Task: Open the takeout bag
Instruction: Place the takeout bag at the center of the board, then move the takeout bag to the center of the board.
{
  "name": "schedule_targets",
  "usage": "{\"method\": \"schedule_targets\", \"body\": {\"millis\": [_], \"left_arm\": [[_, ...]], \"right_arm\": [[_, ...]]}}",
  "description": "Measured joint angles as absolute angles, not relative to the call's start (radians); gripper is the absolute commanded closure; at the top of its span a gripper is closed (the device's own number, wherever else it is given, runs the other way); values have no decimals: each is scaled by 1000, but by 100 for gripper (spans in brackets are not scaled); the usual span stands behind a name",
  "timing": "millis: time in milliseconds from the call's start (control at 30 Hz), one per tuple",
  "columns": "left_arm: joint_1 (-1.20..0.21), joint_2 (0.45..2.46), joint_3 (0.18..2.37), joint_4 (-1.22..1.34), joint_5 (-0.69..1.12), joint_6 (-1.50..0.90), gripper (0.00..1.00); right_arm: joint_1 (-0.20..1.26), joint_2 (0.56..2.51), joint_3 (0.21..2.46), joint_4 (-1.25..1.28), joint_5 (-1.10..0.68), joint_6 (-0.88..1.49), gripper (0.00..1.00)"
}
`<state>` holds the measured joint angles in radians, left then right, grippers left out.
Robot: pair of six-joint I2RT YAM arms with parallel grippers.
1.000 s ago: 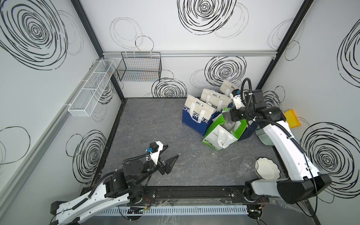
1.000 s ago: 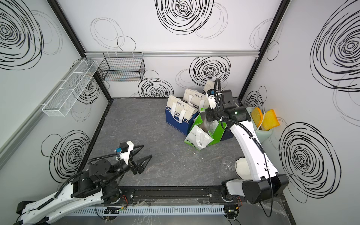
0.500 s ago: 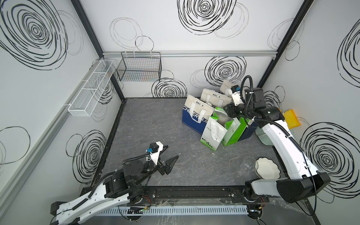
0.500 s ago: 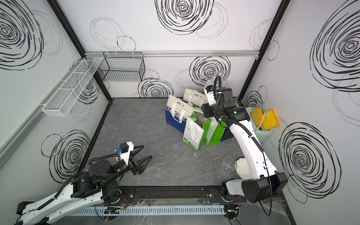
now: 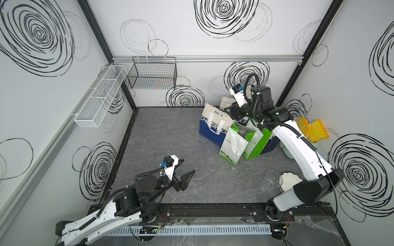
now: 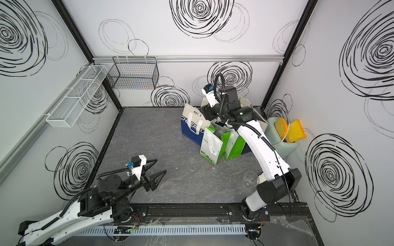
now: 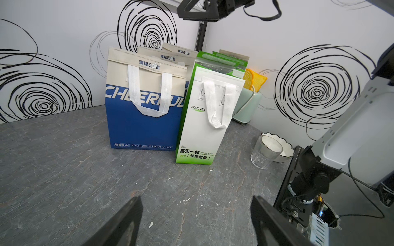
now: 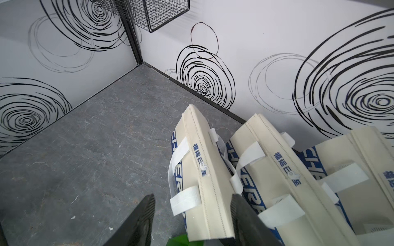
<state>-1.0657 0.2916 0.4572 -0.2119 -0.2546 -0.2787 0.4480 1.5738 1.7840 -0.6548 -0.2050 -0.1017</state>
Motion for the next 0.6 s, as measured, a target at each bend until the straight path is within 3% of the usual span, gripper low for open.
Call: {"method": "schedule_targets", "body": {"millis": [233, 600], "left_arm": [[-1066, 292, 454, -216, -256, -282, 15], [-1074, 291, 452, -216, -263, -282, 16]], "right_arm": [[442, 1747, 1872, -692, -185, -122, 39], [429, 1835, 1885, -728, -157, -133, 45]]}}
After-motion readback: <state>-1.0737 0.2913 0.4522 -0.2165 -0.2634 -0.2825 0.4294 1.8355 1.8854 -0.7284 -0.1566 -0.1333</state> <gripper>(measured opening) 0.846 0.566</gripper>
